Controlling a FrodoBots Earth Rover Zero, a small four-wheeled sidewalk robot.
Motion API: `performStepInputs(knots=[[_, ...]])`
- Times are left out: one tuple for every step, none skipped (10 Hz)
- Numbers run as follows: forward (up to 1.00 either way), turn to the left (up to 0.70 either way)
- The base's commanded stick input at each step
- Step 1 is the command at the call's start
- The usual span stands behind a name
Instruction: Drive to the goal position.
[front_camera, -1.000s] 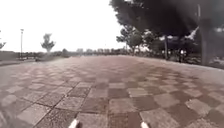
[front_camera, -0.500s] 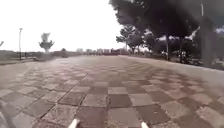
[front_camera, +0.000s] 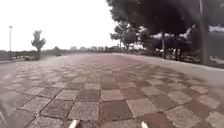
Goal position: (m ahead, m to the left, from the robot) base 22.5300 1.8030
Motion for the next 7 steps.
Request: performStepInputs(knots=[[0.50,0.07],[0.50,0.03],[0.50,0.11],[0.50,0.08],[0.50,0.01],[0.50,0.50],[0.50,0.29]])
